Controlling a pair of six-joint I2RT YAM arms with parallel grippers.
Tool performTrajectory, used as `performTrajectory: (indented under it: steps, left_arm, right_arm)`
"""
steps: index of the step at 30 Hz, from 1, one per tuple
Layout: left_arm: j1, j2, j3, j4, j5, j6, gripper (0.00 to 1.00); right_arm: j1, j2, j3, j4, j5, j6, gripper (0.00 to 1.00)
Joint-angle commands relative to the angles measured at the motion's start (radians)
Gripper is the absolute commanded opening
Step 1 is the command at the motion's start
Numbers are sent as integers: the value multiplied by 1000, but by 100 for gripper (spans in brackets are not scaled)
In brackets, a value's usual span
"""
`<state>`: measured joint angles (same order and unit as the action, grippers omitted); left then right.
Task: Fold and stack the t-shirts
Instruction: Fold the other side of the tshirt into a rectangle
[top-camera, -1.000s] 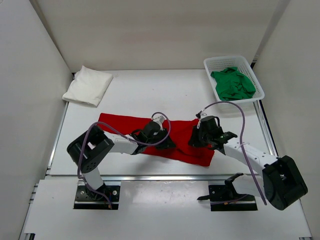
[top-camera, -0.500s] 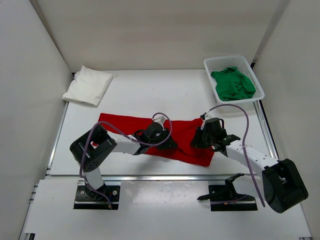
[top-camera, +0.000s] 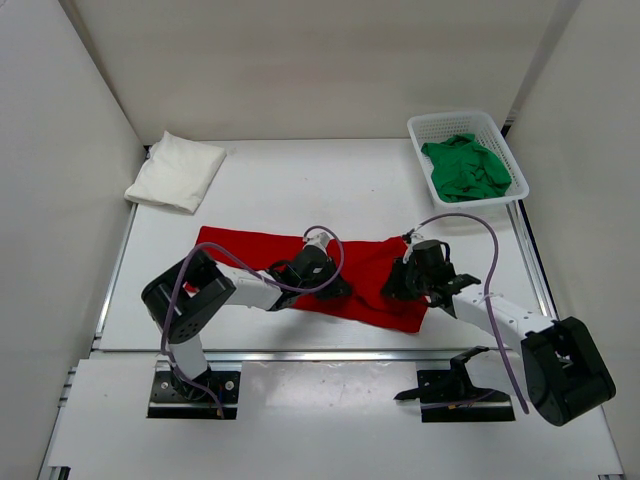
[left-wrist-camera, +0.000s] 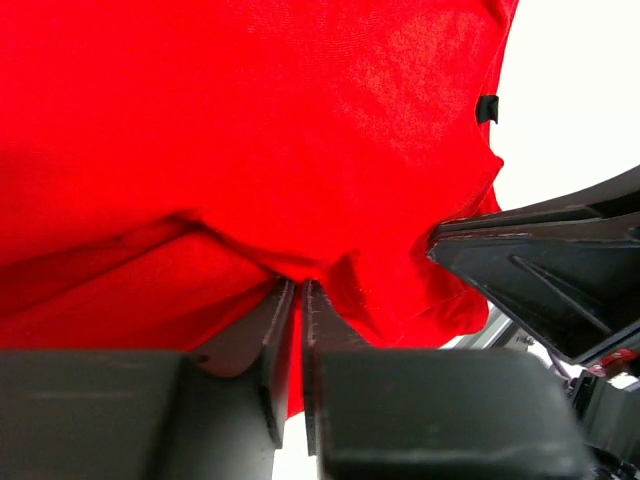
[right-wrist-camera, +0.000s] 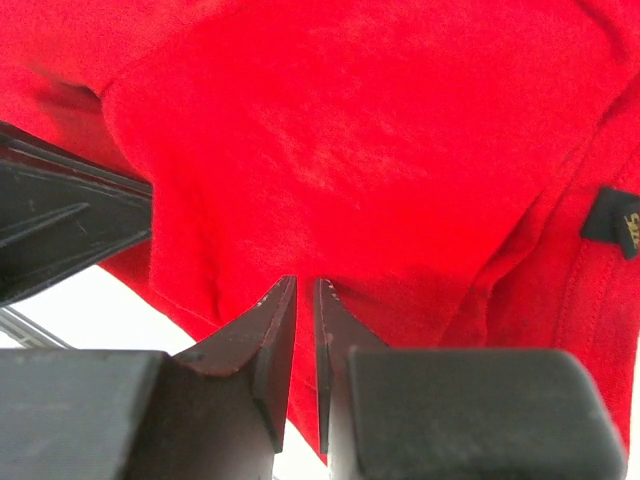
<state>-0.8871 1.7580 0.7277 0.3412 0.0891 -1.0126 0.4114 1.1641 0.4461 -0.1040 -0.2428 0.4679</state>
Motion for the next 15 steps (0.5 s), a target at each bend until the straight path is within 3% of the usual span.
performTrajectory:
  steps: [1, 7, 15]
  left_arm:
    - [-13, 0, 12, 47, -8, -20, 16]
    - [16, -44, 4, 13, -11, -9, 1]
    - [63, -199, -92, -2, 26, -12, 0]
  right_arm:
    - [-13, -9, -20, 49, -6, 8, 11]
    - [-17, -24, -38, 50, -9, -2, 12]
    - [-16, -46, -41, 21, 3, -3, 12]
